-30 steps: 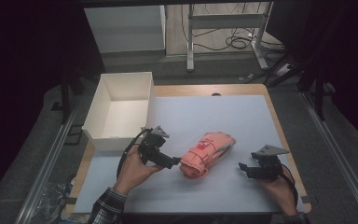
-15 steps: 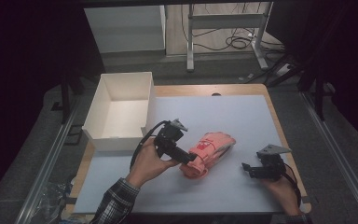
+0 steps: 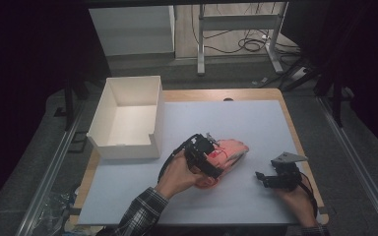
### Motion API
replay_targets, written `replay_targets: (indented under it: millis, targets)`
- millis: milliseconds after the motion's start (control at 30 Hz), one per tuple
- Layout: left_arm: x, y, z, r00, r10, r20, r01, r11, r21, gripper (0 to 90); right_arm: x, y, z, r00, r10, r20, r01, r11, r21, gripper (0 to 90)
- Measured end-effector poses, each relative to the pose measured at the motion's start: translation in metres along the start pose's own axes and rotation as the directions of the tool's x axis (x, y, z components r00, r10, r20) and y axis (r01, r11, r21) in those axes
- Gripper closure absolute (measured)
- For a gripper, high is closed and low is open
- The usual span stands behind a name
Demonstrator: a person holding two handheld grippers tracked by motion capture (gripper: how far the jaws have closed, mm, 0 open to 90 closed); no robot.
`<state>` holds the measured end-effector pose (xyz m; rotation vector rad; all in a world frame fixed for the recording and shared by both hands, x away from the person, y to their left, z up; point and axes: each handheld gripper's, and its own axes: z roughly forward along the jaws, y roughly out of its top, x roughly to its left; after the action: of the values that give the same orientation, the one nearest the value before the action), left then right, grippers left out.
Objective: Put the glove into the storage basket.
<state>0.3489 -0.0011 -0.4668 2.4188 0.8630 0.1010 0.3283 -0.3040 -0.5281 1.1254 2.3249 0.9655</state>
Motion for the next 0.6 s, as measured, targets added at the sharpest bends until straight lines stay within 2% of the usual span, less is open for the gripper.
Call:
replay_targets:
  millis: [67, 167, 233, 367, 433, 600]
  targets:
    - [0.001, -0.003, 0.006, 0.9997, -0.006, 0.022, 0.006, 1.0, 0.008, 0.0, 0.0, 0.0, 0.0, 1.0, 0.0, -0.001, 0.0, 1.0, 0.0, 19.8]
    - [-0.001, -0.007, 0.015, 1.0, 0.008, 0.006, -0.008, 0.9994, 0.035, 0.0, 0.0, 0.0, 0.0, 1.0, 0.001, -0.001, -0.001, 1.0, 0.001, 19.7]
    - [0.0, -0.01, 0.022, 0.9991, -0.021, 0.037, 0.02, 0.9996, 0.02, 0.0, 0.0, 0.0, 0.0, 1.0, 0.0, -0.001, 0.0, 1.0, 0.001, 19.7]
    - [0.002, -0.014, 0.032, 0.9969, -0.029, 0.073, 0.026, 0.9992, 0.029, 0.0, 0.0, 0.0, 0.0, 1.0, 0.0, -0.001, 0.0, 1.0, 0.001, 19.7]
    - [-0.001, -0.016, 0.036, 0.9978, -0.009, 0.065, 0.007, 0.9994, 0.035, 0.0, 0.0, 0.0, 0.0, 1.0, 0.0, -0.001, 0.0, 1.0, 0.001, 19.7]
    - [-0.004, -0.019, 0.037, 0.9987, 0.005, 0.051, -0.008, 0.9988, 0.049, 0.0, 0.0, 0.0, 0.0, 1.0, 0.0, -0.001, 0.0, 1.0, 0.001, 19.7]
